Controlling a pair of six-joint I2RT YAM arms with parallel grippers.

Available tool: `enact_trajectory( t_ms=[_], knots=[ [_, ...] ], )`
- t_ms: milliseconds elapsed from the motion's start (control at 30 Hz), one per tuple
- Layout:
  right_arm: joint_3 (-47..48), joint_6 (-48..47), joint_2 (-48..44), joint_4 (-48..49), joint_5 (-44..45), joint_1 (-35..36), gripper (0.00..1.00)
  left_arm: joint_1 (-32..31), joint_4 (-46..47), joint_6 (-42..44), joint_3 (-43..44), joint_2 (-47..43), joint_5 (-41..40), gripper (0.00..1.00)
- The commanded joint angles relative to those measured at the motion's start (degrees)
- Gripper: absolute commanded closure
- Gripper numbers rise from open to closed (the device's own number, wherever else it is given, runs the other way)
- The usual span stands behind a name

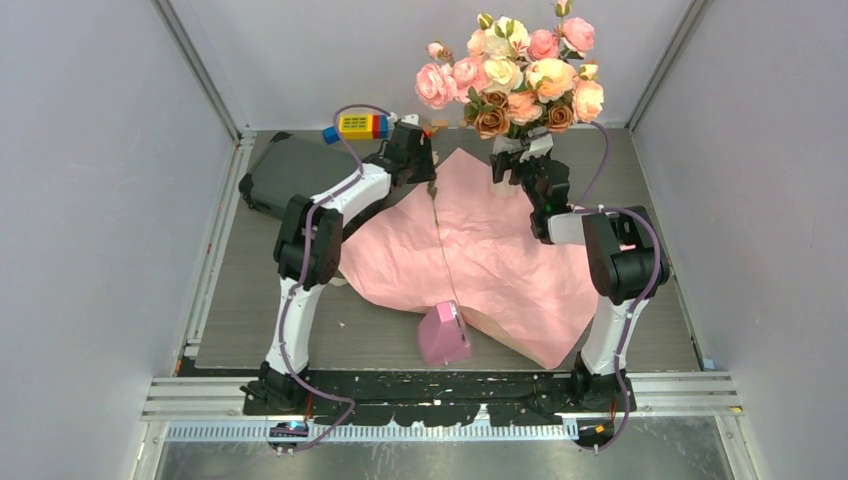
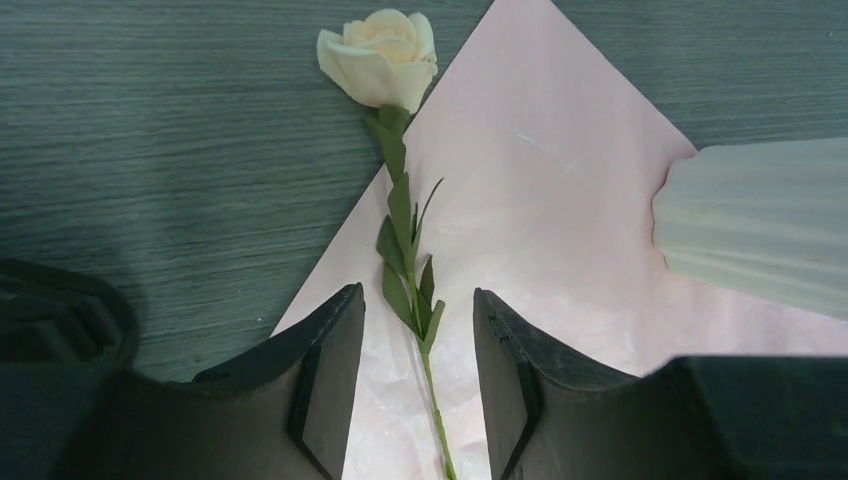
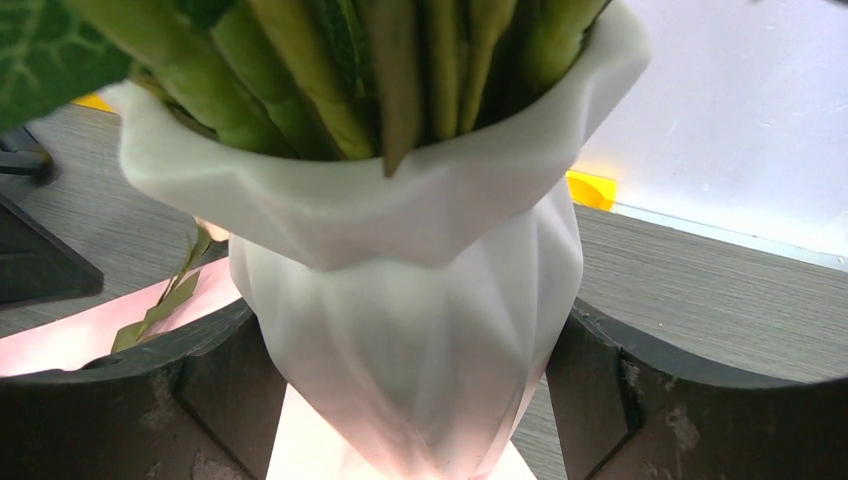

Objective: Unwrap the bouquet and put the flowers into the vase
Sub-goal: Pick up the fake flower from the wrapping paper.

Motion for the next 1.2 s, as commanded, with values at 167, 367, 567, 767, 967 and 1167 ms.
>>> enact_trajectory(
  t_ms=[167,367,567,767,967,1167],
  knots=[
    [-2.47,2.33,-1.20,-4.82,2.47,3.42,1.00,-0.11,-1.35,-1.49,4.38,4.14,3.07,0.53],
    [-4.80,5.07,-1.18,-0.41,6.15,4.07,1.00,-0.27,-4.26,0.18,8.31,7.58,3.91,0.56],
    [-6.06,6.73,-1.25,2.15,13.19,5.41,1.00,-0.90,-7.31,2.07,12.13,10.88,4.29,0.56],
    [-5.88,7.27,-1.53,1.11,17.56,6.05,1.00,-1.06,-8.09,1.97,14.11,12.98,4.29,0.59],
    [-5.89,7.04,-1.62,1.01,19.17,6.34,1.00,-1.08,-8.25,1.25,15.01,13.67,4.30,0.74],
    [-5.92,6.56,-1.84,1.27,19.41,6.35,1.00,-1.08,-4.94,-1.10,11.45,11.08,3.70,1.00]
  ],
)
